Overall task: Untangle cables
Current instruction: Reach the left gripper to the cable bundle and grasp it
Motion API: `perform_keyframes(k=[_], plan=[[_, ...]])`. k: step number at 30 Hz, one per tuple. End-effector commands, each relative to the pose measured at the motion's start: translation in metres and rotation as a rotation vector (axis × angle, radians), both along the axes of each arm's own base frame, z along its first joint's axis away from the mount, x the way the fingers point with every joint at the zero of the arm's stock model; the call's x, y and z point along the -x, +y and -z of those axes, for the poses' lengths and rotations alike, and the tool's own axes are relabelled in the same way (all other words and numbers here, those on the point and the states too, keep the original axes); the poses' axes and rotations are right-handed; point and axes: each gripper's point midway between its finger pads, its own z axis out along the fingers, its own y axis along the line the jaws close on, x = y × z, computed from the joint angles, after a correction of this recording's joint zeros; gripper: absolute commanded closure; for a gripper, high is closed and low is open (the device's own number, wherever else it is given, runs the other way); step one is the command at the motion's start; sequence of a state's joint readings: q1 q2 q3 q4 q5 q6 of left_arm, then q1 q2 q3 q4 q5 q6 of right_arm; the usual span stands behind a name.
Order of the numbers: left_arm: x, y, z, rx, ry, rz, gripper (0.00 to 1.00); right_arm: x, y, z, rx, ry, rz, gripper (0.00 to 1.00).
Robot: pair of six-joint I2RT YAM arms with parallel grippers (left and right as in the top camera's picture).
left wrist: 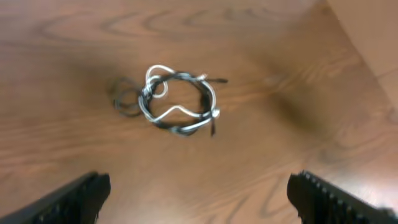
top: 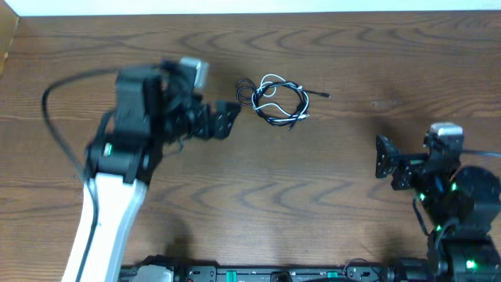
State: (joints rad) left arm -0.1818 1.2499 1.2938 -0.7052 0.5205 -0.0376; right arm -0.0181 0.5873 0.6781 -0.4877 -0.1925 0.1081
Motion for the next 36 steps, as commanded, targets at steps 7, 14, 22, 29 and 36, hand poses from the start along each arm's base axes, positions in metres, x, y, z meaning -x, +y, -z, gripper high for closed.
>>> perform_keyframes(k=[7,14,22,29,36], plan=[[-0.058,-0.048,0.026,0.022,0.230,0.098,0.04,-0.022,0.021,-0.003,0.012,0.150,-0.145,0.01],[-0.094,-0.056,0.075,0.041,0.311,0.047,0.04,-0.026,0.031,0.009,-0.025,0.198,-0.201,0.01],[-0.141,-0.029,0.157,0.040,0.515,-0.422,0.04,-0.026,0.033,0.009,-0.053,0.207,-0.201,0.01],[-0.172,-0.038,0.196,0.055,0.489,-0.582,0.04,-0.026,0.032,0.010,-0.101,0.224,-0.170,0.01],[-0.186,-0.059,0.240,0.125,0.532,-0.643,0.09,-0.026,0.032,0.016,-0.109,0.252,-0.165,0.01]])
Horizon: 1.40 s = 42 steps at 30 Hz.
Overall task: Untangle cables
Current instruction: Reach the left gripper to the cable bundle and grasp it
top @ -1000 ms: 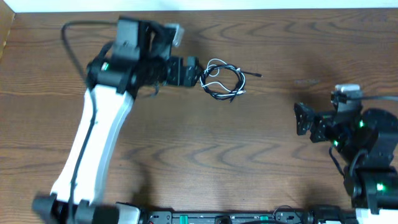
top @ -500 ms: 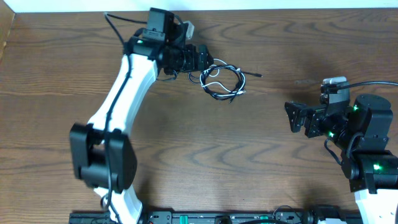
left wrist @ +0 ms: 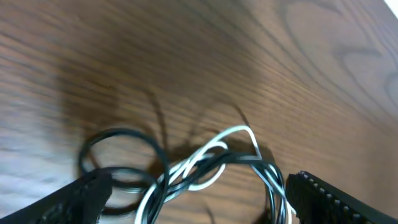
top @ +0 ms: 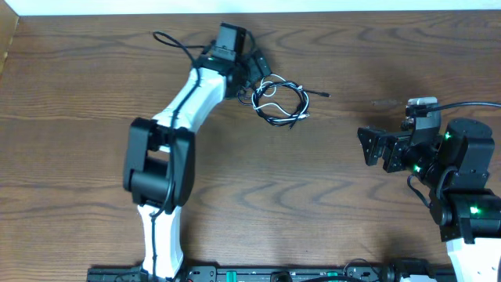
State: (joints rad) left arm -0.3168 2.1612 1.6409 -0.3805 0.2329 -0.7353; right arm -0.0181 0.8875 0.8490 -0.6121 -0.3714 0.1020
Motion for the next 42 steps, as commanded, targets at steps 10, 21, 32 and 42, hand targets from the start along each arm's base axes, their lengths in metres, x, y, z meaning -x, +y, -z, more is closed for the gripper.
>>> perform_keyframes(k=[10,21,32,42], plan=[[-0.002,0.005,0.052,-0.037,0.084,-0.111,0.20,-0.006,0.003,0.014,-0.022,0.078,-0.004,0.01],[0.001,0.022,0.081,-0.141,0.104,-0.155,0.93,-0.014,0.005,0.040,-0.032,0.173,-0.013,0.01],[0.014,-0.053,-0.032,0.158,-0.089,0.325,0.92,-0.022,0.028,0.031,-0.126,0.137,-0.125,0.01],[0.060,-0.084,-0.168,0.420,-0.255,0.541,0.93,-0.043,0.041,0.022,-0.235,0.098,-0.156,0.05]])
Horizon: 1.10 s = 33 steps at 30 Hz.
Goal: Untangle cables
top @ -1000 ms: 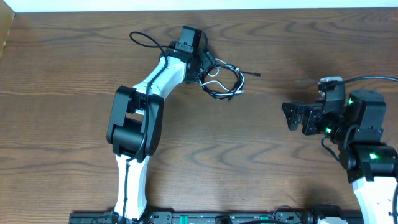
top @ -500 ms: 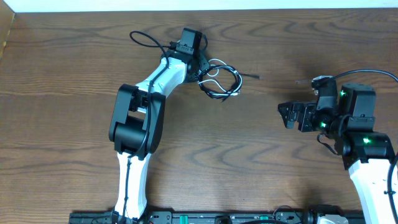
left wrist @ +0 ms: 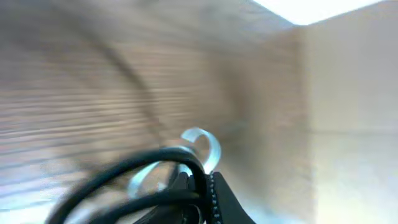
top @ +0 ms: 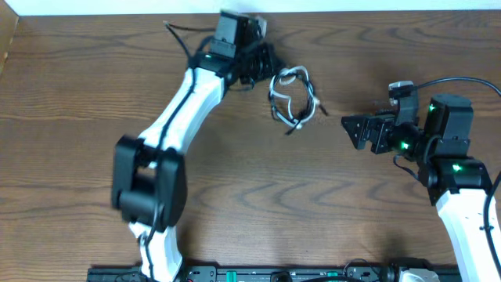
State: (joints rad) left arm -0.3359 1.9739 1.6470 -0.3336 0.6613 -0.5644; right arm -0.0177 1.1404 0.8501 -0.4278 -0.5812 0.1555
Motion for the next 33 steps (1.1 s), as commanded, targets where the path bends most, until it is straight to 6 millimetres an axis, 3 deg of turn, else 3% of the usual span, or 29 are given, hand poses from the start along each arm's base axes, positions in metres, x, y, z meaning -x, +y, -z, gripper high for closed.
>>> perform_keyframes(k=[1,7,12,17,23,28,30,32,33], plan=[[0.028,-0.016,-0.049,0.124,-0.048,0.145,0.93,-0.004,0.013,-0.009,-0.079,0.003,-0.039,0.05],[0.052,-0.024,-0.079,0.220,-0.057,0.255,0.93,-0.008,0.037,-0.024,-0.187,-0.055,-0.180,0.05],[0.057,-0.025,-0.078,0.229,-0.032,0.271,0.93,-0.006,0.064,-0.031,-0.239,-0.087,-0.294,0.10],[0.062,-0.026,-0.080,0.253,0.000,0.282,0.93,-0.002,0.088,-0.032,-0.224,-0.138,-0.387,0.22],[0.077,-0.031,-0.090,0.335,0.085,0.336,0.93,-0.001,0.116,-0.023,-0.184,-0.205,-0.500,0.31],[0.094,-0.034,-0.100,0.403,0.129,0.421,0.93,-0.013,0.129,-0.008,-0.173,-0.216,-0.515,0.39],[0.098,-0.034,-0.099,0.406,0.152,0.425,0.92,-0.019,0.131,-0.004,-0.188,-0.205,-0.505,0.50],[0.099,-0.033,-0.096,0.403,0.169,0.420,0.93,-0.022,0.131,-0.003,-0.207,-0.189,-0.490,0.78],[0.099,-0.033,-0.096,0.400,0.162,0.424,0.93,-0.024,0.130,-0.004,-0.217,-0.183,-0.478,0.85]])
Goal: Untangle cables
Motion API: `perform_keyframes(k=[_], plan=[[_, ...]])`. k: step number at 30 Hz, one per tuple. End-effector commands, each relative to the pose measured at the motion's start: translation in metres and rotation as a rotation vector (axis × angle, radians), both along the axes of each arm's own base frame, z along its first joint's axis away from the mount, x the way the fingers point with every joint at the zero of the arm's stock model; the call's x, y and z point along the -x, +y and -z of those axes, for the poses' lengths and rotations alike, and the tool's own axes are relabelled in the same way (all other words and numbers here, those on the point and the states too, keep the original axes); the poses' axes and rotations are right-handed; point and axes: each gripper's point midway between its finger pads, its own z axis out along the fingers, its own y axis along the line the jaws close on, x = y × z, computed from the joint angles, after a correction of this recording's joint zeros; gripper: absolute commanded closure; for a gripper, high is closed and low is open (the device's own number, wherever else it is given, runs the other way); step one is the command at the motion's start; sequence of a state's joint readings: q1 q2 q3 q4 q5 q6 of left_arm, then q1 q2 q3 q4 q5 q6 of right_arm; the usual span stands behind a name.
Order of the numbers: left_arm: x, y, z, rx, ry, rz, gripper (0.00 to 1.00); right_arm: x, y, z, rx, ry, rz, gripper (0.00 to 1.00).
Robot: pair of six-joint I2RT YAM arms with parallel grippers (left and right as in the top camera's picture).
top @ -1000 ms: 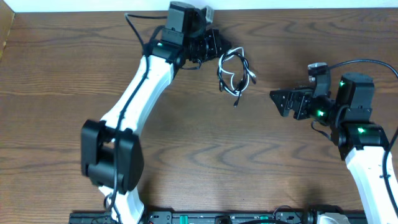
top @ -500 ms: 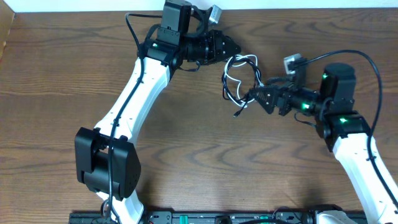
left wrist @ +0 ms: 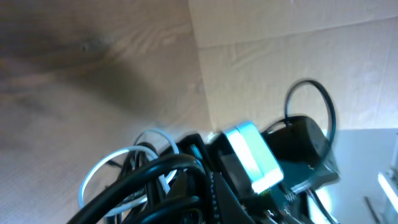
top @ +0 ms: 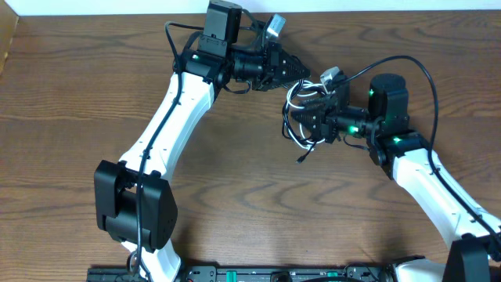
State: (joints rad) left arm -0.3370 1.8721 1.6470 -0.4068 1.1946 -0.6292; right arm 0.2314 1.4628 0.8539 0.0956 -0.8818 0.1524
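Note:
The tangled bundle of black and white cables (top: 297,129) hangs off the table at back centre. My left gripper (top: 302,74) is shut on its upper loops; in the left wrist view the black and white cables (left wrist: 146,174) cross right in front of the left gripper (left wrist: 208,202). From the right, my right gripper (top: 308,119) reaches into the middle of the bundle; whether its fingers are open or shut is hidden among the cables. A loose cable end (top: 300,157) dangles below.
The brown wooden table (top: 235,204) stretches in front of both arms. A cardboard edge (top: 6,31) stands at the far left. A white strip (top: 117,6) runs along the back edge. A black rail (top: 258,274) lies along the front.
My right gripper has moved left from a spot apart from the bundle to right in among its loops. My left gripper, still holding the bundle, sits slightly further right.
The bundle first lay flat on the table, my open left gripper to its left and my right arm far off. Then the left gripper stood open at the bundle's left loops. Then it held the bundle up. Now the right gripper has joined it.

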Motion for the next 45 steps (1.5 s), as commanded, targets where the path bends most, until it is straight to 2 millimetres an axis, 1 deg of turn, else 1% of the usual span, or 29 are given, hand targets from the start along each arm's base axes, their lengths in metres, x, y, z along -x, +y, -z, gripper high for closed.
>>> perform_keyframes(k=[1,3,5,7,9,11,12,13,14,16,18,20,23,25,27,28,29,30,32,33,34,35,38,40,42,45], plan=[[0.011,-0.001,-0.011,0.044,-0.002,0.056,0.93,-0.007,-0.001,-0.008,-0.030,0.018,0.023,0.90],[0.009,-0.001,-0.009,0.031,-0.022,0.047,0.92,-0.009,-0.004,-0.013,-0.054,0.034,0.038,0.98],[0.002,0.001,-0.001,-0.010,-0.019,0.004,0.93,-0.008,-0.008,-0.020,-0.085,0.056,0.041,0.99],[-0.008,0.007,0.012,-0.080,-0.040,-0.058,0.93,-0.004,-0.013,-0.029,-0.119,0.075,0.035,0.99],[-0.027,0.020,0.032,-0.206,-0.072,-0.172,0.93,0.002,-0.017,-0.043,-0.151,0.081,0.020,0.99],[-0.049,0.041,0.053,-0.356,-0.100,-0.310,0.92,0.009,-0.019,-0.057,-0.167,0.064,0.016,0.99],[-0.063,0.057,0.063,-0.453,-0.127,-0.405,0.92,0.016,-0.020,-0.068,-0.172,0.044,0.014,0.99],[-0.070,0.065,0.067,-0.494,-0.141,-0.447,0.93,0.021,-0.020,-0.075,-0.175,0.034,0.011,0.99],[-0.075,0.070,0.068,-0.523,-0.154,-0.479,0.93,0.027,-0.019,-0.081,-0.176,0.027,0.007,0.99],[-0.081,0.075,0.069,-0.546,-0.173,-0.512,0.93,0.039,-0.017,-0.088,-0.177,0.023,-0.007,0.99],[-0.086,0.077,0.067,-0.553,-0.192,-0.533,0.93,0.050,-0.012,-0.091,-0.174,0.037,-0.025,0.99],[-0.091,0.080,0.065,-0.562,-0.213,-0.559,0.92,0.059,-0.007,-0.090,-0.169,0.064,-0.046,0.99],[-0.096,0.082,0.062,-0.562,-0.233,-0.579,0.92,0.071,0.004,-0.080,-0.151,0.120,-0.076,0.99],[-0.095,0.080,0.061,-0.550,-0.227,-0.575,0.92,0.074,0.007,-0.069,-0.113,0.142,-0.065,0.99],[-0.090,0.072,0.058,-0.510,-0.215,-0.532,0.92,0.067,0.003,-0.055,-0.060,0.166,0.004,0.99],[-0.087,0.068,0.057,-0.492,-0.210,-0.512,0.93,0.063,0.000,-0.050,-0.041,0.174,0.039,0.97],[-0.082,0.062,0.055,-0.463,-0.201,-0.479,0.92,0.057,-0.004,-0.044,-0.016,0.179,0.085,0.89],[-0.079,0.058,0.053,-0.440,-0.198,-0.450,0.93,0.053,-0.008,-0.040,0.003,0.182,0.119,0.75],[-0.069,0.047,0.048,-0.382,-0.195,-0.377,0.93,0.046,-0.013,-0.035,0.028,0.178,0.164,0.56],[-0.064,0.042,0.045,-0.352,-0.190,-0.342,0.93,0.043,-0.014,-0.032,0.039,0.172,0.177,0.49],[-0.054,0.034,0.039,-0.298,-0.179,-0.280,0.93,0.038,-0.016,-0.028,0.056,0.163,0.190,0.42],[-0.048,0.029,0.036,-0.268,-0.167,-0.248,0.92,0.035,-0.017,-0.024,0.066,0.162,0.196,0.39],[-0.029,0.017,0.023,-0.166,-0.133,-0.141,0.93,0.027,-0.017,-0.012,0.089,0.175,0.206,0.34],[-0.020,0.014,0.018,-0.125,-0.101,-0.101,0.93,0.021,-0.016,-0.003,0.099,0.183,0.212,0.32],[-0.011,0.013,0.019,-0.115,-0.032,-0.083,0.93,0.012,-0.013,0.009,0.104,0.194,0.213,0.31],[-0.004,0.015,0.025,-0.135,0.025,-0.077,0.93,0.001,-0.010,0.016,0.099,0.182,0.215,0.32]])
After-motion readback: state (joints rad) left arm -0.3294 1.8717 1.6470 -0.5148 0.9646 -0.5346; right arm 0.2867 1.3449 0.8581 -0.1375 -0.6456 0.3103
